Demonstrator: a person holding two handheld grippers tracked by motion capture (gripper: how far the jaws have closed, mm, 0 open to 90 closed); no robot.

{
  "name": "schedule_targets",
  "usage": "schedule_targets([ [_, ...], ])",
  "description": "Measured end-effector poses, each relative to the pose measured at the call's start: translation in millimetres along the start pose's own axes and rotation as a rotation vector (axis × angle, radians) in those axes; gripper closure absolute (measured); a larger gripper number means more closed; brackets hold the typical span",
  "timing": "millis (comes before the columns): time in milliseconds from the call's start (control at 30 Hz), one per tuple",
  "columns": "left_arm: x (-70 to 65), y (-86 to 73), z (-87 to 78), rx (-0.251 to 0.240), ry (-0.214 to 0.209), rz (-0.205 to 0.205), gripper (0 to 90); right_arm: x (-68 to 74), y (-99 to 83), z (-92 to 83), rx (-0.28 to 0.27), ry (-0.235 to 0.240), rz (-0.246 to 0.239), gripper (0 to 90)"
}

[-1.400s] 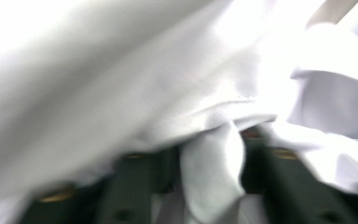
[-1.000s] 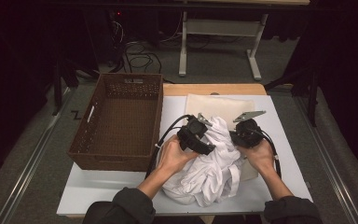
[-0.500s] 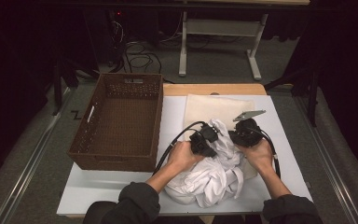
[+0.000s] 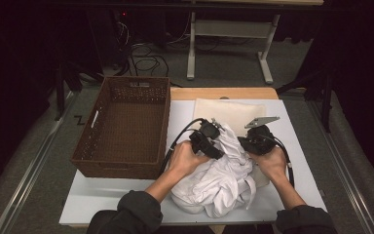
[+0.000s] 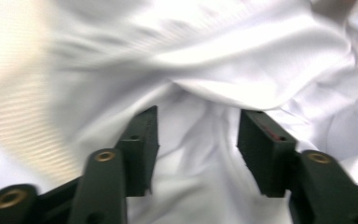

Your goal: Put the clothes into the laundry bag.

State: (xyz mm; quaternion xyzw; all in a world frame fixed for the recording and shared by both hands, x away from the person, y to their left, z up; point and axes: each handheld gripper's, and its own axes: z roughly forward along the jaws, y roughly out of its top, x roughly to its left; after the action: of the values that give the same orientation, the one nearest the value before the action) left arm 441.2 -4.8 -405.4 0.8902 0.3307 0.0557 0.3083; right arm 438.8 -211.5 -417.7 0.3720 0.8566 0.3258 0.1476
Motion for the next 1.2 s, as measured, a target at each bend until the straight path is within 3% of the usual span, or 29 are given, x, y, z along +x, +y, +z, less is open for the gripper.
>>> schedule_targets([
  [133, 9.0, 6.0, 0.3, 0.006, 0.064, -0.011, 41.9, 1.0, 0.6, -0.4, -0.001, -0.001, -0.008, 88.6],
  [200, 12.6, 10.1, 10.0, 0.032, 0.098, -0.012, 41.0, 0.2, 0.3, -0.2, -0.002, 0.001, -0.006, 88.6],
  [267, 17.1, 13.3, 21.9, 0.048, 0.106, -0.015, 42.8, 0.2, 0.1, -0.5, -0.001, 0.003, -0.007, 88.6],
  [300, 18.4, 14.1, 25.3, 0.06, 0.098, -0.01, 46.4, 0.6, 0.2, -0.5, -0.002, 0.002, -0.007, 88.6],
  [333, 19.4, 14.5, 30.3, 0.064, 0.071, -0.003, 55.0, 0.8, 0.2, -0.4, -0.001, 0.002, -0.007, 88.6],
  [400, 18.6, 14.4, 33.5, 0.063, 0.053, 0.009, 74.1, 0.5, 0.0, 1.0, 0.012, 0.001, -0.008, 88.5],
  [500, 14.8, 13.0, 30.1, 0.067, 0.047, 0.049, 87.2, -2.0, -0.2, 2.7, 0.015, 0.003, -0.006, 88.5],
  [567, 11.8, 11.2, 22.4, 0.056, 0.019, 0.059, 88.4, -3.2, -0.2, 2.7, 0.013, 0.005, 0.003, 88.5],
  [633, 6.3, 8.1, 14.8, 0.039, -0.042, 0.085, 88.7, -5.5, 0.0, 2.2, 0.006, 0.007, -0.006, 88.5],
  [700, -1.2, 4.3, 13.2, 0.059, -0.073, 0.112, 88.7, -6.4, 0.5, 1.7, 0.001, 0.007, 0.006, 88.6],
  [867, -17.3, -2.4, 30.9, 0.126, -0.117, 0.159, 88.9, -8.8, 1.8, 0.6, -0.036, 0.026, 0.013, 88.6],
  [933, -23.0, -2.8, 44.0, 0.167, -0.107, 0.176, 88.9, -7.2, 1.8, -1.6, -0.034, 0.031, 0.023, 88.6],
  [1067, -22.2, 0.3, 71.1, 0.226, -0.005, 0.189, 88.8, -2.8, 2.1, -2.3, -0.028, 0.05, 0.009, 88.8],
  [1133, -19.6, 2.1, 79.0, 0.21, 0.024, 0.155, 88.5, 0.5, 0.7, 1.4, -0.001, 0.04, -0.005, 88.8],
  [1200, -21.0, 1.9, 76.8, 0.202, 0.036, 0.162, 87.6, 1.4, -1.1, 2.9, 0.01, 0.037, -0.005, 88.8],
])
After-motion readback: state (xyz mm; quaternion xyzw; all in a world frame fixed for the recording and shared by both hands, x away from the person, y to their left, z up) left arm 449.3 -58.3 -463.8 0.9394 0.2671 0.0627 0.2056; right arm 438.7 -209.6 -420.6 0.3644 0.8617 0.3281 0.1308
